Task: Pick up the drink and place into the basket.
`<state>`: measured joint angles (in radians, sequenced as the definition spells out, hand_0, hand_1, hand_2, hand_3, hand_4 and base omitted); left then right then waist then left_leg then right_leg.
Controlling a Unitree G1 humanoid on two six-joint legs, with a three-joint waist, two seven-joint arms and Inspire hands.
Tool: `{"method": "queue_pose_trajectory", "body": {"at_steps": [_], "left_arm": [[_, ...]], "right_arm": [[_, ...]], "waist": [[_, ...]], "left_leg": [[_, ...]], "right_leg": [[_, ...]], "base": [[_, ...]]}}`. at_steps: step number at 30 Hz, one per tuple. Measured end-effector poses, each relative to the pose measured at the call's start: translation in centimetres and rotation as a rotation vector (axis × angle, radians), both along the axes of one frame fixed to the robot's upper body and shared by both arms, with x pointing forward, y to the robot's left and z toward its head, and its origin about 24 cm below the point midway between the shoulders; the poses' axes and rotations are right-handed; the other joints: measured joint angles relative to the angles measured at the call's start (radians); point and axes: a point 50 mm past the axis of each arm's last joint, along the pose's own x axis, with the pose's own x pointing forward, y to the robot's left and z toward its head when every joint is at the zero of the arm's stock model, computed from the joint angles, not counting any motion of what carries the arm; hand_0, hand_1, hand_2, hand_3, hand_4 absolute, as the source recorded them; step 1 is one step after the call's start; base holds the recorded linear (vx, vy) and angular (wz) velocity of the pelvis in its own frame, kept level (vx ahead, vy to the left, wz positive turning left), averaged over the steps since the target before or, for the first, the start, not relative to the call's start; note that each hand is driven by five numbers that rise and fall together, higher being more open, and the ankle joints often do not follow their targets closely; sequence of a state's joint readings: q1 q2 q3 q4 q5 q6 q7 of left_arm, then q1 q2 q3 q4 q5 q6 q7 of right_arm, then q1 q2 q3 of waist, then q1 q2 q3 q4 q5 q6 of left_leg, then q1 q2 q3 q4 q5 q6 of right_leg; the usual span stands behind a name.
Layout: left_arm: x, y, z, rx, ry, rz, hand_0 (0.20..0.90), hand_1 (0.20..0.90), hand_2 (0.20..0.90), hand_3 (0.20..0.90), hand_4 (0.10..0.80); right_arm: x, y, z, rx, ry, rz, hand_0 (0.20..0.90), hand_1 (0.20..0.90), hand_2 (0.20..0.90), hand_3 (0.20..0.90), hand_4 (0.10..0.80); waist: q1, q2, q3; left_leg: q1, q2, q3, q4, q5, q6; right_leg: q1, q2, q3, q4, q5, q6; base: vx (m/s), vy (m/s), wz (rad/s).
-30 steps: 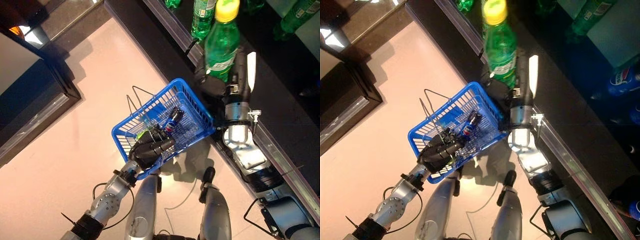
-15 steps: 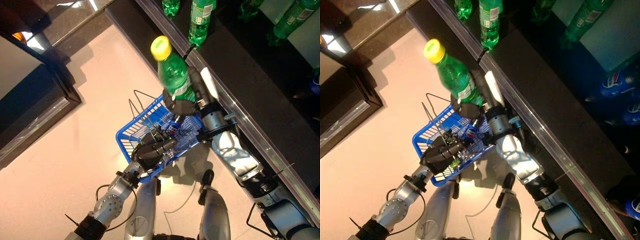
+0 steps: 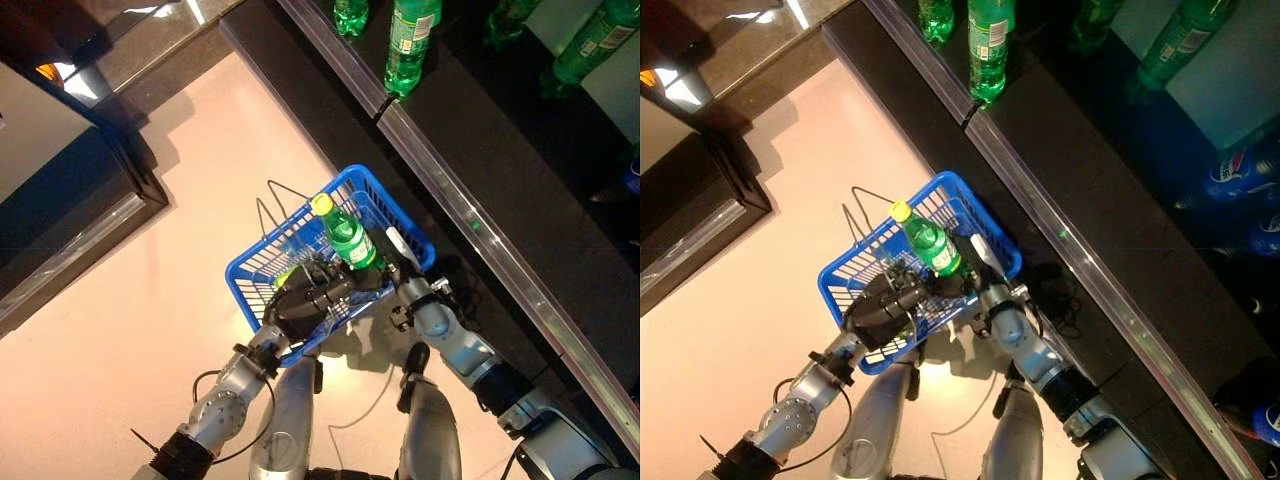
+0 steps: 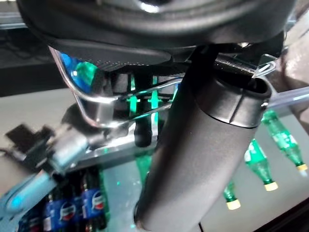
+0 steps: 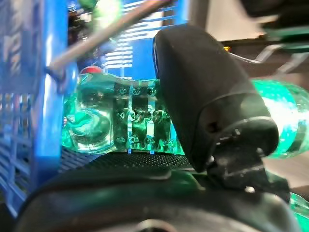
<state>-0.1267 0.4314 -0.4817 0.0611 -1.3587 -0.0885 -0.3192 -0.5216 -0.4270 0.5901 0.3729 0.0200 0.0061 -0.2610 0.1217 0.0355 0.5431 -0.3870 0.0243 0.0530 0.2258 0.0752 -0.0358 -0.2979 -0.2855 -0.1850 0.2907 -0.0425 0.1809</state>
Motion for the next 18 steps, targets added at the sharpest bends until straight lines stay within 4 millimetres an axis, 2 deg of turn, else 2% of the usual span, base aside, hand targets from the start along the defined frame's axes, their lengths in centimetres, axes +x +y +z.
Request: {"method": "queue_pose_trajectory", "body": {"at_steps": [6, 10, 14, 18], "left_arm": [[-0.1, -0.1, -0.2, -0.001, 0.007, -0.005, 0.3, 0.3, 0.3, 0.2, 0.1], [-0.2, -0.2, -0.2, -0.008, 0.005, -0.017, 0.3, 0.3, 0.3, 0.2, 0.1], [-0.4, -0.6, -0.4, 0.005, 0.013, -0.052, 0.3, 0.3, 0.3, 0.2, 0.1], [-0.6, -0.7, -0.5, 0.017, 0.017, -0.078, 0.3, 0.3, 0.3, 0.2, 0.1]], "right_arm": [[0.3, -0.7, 0.3, -0.086, -0.096, -0.084, 0.3, 0.3, 0.3, 0.2, 0.1], [0.8, -1.0, 0.5, -0.201, -0.122, -0.102, 0.3, 0.3, 0.3, 0.2, 0.1], [1.7, -1.1, -0.1, -0.414, -0.034, -0.063, 0.3, 0.3, 0.3, 0.2, 0.1], [1.9, -1.1, -1.3, -0.531, 0.099, -0.009, 0.3, 0.3, 0.3, 0.2, 0.1]], "waist": [[0.009, 0.0, 0.0], [0.013, 0.0, 0.0], [0.013, 0.0, 0.0], [0.025, 0.0, 0.0]], "left_leg": [[0.0, -0.001, -0.008, 0.0, 0.003, 0.0], [0.001, -0.002, -0.008, 0.0, 0.005, 0.0], [0.008, -0.001, -0.01, -0.001, 0.006, 0.0], [0.023, -0.002, -0.011, -0.019, 0.012, -0.003]], "right_leg": [[0.0, 0.0, -0.001, 0.003, 0.0, 0.0], [0.001, -0.001, -0.002, 0.005, 0.0, 0.0], [0.007, -0.001, -0.002, 0.005, 0.0, 0.0], [0.016, -0.001, -0.004, 0.001, -0.001, 0.0]], "base": [[0.0, 0.0, 0.0], [0.0, 0.0, 0.0], [0.0, 0.0, 0.0], [0.001, -0.023, 0.01]]}}
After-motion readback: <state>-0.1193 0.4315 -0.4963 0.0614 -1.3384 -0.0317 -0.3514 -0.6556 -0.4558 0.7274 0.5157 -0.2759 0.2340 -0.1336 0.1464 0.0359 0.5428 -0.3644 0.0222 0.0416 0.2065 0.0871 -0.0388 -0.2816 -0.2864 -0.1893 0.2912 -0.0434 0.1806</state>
